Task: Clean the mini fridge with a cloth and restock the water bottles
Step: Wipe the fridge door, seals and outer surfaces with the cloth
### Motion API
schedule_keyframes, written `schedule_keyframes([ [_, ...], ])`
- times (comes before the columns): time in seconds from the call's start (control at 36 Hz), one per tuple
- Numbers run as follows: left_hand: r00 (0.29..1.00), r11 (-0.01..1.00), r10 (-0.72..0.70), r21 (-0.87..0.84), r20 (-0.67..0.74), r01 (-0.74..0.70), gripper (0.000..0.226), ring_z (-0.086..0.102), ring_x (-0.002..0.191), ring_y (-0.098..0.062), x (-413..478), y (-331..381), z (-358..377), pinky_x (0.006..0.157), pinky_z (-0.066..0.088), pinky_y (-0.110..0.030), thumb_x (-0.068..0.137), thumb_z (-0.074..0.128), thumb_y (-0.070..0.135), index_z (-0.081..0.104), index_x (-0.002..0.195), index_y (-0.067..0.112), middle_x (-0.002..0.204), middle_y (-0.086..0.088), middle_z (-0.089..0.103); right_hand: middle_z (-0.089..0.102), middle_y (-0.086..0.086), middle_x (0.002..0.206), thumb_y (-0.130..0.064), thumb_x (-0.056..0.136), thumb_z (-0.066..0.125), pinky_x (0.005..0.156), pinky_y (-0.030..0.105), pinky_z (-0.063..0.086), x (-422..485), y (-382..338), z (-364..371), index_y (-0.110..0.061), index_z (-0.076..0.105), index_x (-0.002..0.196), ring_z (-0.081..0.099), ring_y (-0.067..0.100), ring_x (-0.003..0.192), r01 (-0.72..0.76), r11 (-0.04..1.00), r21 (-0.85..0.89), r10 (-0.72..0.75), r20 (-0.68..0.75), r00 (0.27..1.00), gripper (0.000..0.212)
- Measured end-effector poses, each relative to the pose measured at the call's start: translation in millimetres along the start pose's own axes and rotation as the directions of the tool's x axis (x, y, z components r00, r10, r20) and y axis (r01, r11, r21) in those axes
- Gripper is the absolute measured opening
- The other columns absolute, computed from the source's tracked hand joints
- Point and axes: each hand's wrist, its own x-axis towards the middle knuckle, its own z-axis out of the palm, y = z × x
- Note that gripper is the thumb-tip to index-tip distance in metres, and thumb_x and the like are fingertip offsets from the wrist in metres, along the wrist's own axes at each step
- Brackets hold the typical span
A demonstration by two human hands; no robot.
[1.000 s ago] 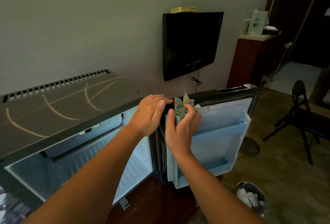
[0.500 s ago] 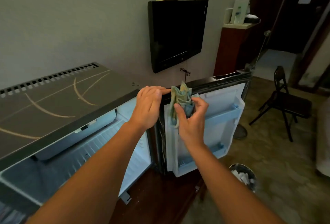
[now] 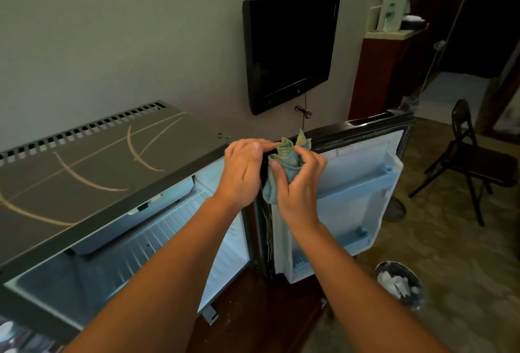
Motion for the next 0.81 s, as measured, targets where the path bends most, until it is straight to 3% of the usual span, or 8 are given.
schedule_keyframes([
  [0.17, 1.000, 0.999, -0.023, -0.031, -0.015, 0.022, 0.067, 0.051, 0.120, -0.007, 0, 2, 4, 0.107, 0.022, -0.023, 0.109, 0.006, 0.045, 0.069, 0.123, 0.027, 0.120, 0.016, 0.064, 0.033, -0.005, 0.124, -0.044, 0.096, 0.060, 0.087, 0.032, 0.055, 4, -1, 2, -0.026, 0.041, 0.126, 0.051, 0.014, 0.108, 0.011, 0.993, -0.118, -0.014, -0.021, 1.000, 0.039],
  [0.31, 0.998, 0.998, -0.049, -0.035, -0.028, 0.048, 0.075, 0.050, 0.119, -0.007, -1, 8, 5, 0.109, 0.020, -0.023, 0.107, 0.001, 0.049, 0.070, 0.124, 0.022, 0.119, 0.014, 0.064, 0.034, -0.006, 0.121, -0.041, 0.096, 0.064, 0.095, 0.045, 0.051, 18, 5, -8, -0.028, 0.046, 0.120, 0.048, 0.019, 0.113, -0.126, 0.983, -0.133, 0.097, -0.210, 0.973, 0.033],
  [0.42, 0.997, 0.997, -0.069, -0.024, -0.026, 0.068, 0.069, 0.048, 0.119, -0.004, -1, 11, 4, 0.110, 0.022, -0.027, 0.107, 0.006, 0.039, 0.070, 0.125, 0.021, 0.120, 0.011, 0.065, 0.028, -0.005, 0.123, -0.036, 0.099, 0.060, 0.099, 0.037, 0.050, 18, 3, -4, -0.024, 0.045, 0.123, 0.043, 0.016, 0.116, -0.130, 0.987, -0.094, 0.108, -0.217, 0.970, 0.031],
  [0.53, 0.993, 0.992, -0.115, -0.056, 0.013, 0.115, 0.065, 0.045, 0.121, 0.001, 0, 14, 3, 0.111, 0.022, -0.029, 0.105, 0.008, 0.039, 0.067, 0.128, 0.024, 0.120, 0.014, 0.063, 0.030, -0.005, 0.123, -0.050, 0.097, 0.053, 0.082, 0.010, 0.047, 2, -5, 7, -0.026, 0.041, 0.125, 0.050, 0.015, 0.107, -0.035, 0.995, -0.089, 0.034, -0.016, 0.999, 0.038],
  [0.61, 0.984, 0.982, -0.173, -0.064, 0.051, 0.176, 0.064, 0.028, 0.127, 0.015, 0, 11, -1, 0.113, 0.015, -0.015, 0.104, 0.007, 0.044, 0.054, 0.142, 0.022, 0.123, 0.039, 0.049, 0.032, -0.001, 0.123, -0.050, 0.097, 0.051, 0.076, 0.023, 0.054, -7, -7, 12, -0.023, 0.040, 0.126, 0.051, 0.016, 0.103, 0.084, 0.985, -0.150, -0.072, 0.087, 0.994, 0.041],
  [0.67, 0.974, 0.971, -0.216, -0.092, 0.073, 0.222, 0.080, 0.023, 0.138, 0.005, 0, 10, -5, 0.112, 0.010, -0.010, 0.097, 0.002, 0.059, 0.052, 0.145, 0.019, 0.125, 0.052, 0.041, 0.034, 0.001, 0.122, -0.048, 0.097, 0.055, 0.075, 0.027, 0.055, -4, -6, 10, -0.022, 0.041, 0.126, 0.052, 0.016, 0.102, 0.096, 0.983, -0.154, -0.082, 0.096, 0.992, 0.041],
  [0.72, 0.969, 0.963, -0.229, -0.124, 0.094, 0.240, 0.071, 0.024, 0.144, -0.009, 0, 13, -9, 0.118, 0.013, -0.022, 0.096, 0.001, 0.062, 0.054, 0.138, 0.041, 0.135, 0.035, 0.048, 0.035, -0.001, 0.122, -0.048, 0.096, 0.057, 0.076, 0.024, 0.054, -1, -5, 7, -0.024, 0.042, 0.124, 0.051, 0.012, 0.103, 0.046, 0.989, -0.140, -0.038, 0.062, 0.997, 0.040],
  [0.81, 0.974, 0.974, -0.193, -0.102, 0.117, 0.205, 0.049, 0.030, 0.142, -0.009, 1, 19, -14, 0.120, 0.017, -0.037, 0.105, 0.003, 0.043, 0.045, 0.115, 0.067, 0.141, 0.007, 0.058, 0.033, -0.006, 0.121, -0.047, 0.096, 0.059, 0.080, 0.007, 0.045, 4, -5, 3, -0.027, 0.042, 0.123, 0.047, 0.003, 0.103, -0.074, 0.994, -0.078, 0.071, -0.034, 0.997, 0.037],
])
